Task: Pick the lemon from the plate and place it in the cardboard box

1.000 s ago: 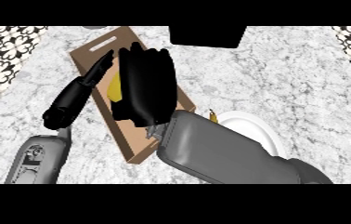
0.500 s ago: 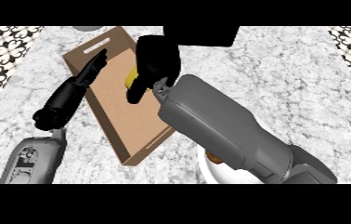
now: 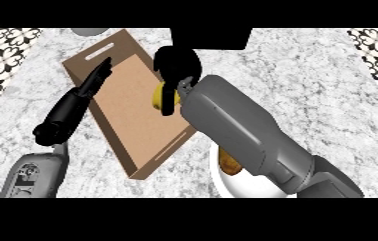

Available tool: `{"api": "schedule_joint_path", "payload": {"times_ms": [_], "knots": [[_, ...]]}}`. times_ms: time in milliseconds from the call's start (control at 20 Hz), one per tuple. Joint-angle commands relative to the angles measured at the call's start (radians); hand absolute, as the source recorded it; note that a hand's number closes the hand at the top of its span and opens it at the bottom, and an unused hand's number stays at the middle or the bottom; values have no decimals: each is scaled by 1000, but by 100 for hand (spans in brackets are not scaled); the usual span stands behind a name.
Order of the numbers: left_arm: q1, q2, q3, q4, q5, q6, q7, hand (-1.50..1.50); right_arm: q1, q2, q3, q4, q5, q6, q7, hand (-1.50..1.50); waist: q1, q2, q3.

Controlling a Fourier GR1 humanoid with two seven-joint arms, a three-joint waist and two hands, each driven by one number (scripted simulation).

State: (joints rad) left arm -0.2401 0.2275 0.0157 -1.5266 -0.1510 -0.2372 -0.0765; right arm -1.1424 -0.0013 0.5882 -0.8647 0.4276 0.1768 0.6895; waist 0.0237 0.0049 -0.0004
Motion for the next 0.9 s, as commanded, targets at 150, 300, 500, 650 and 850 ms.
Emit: {"api": "schedule_joint_path", "payload": {"times_ms": [150, 300, 500, 650, 850], "knots": [[3, 1, 2, -2, -4, -4, -6, 0, 7, 1, -116, -93, -68, -207, -213, -150, -11, -2, 2], [-10, 7, 17, 0, 10, -7, 0, 0, 62, 1, -279, -175, -198, -398, -278, -150, -12, 4, 6], [-4, 6, 2, 16, -7, -10, -11, 0, 151, 1, -357, -233, -354, -552, -324, -150, -2, 5, 3], [24, -3, -15, -71, 7, -22, 31, 0, 178, 1, -405, -155, -398, -623, -405, -150, 16, 1, 2], [10, -15, -2, -16, -10, 0, -2, 0, 178, 1, -503, -38, -424, -585, -568, -150, -3, 3, 1]]}}
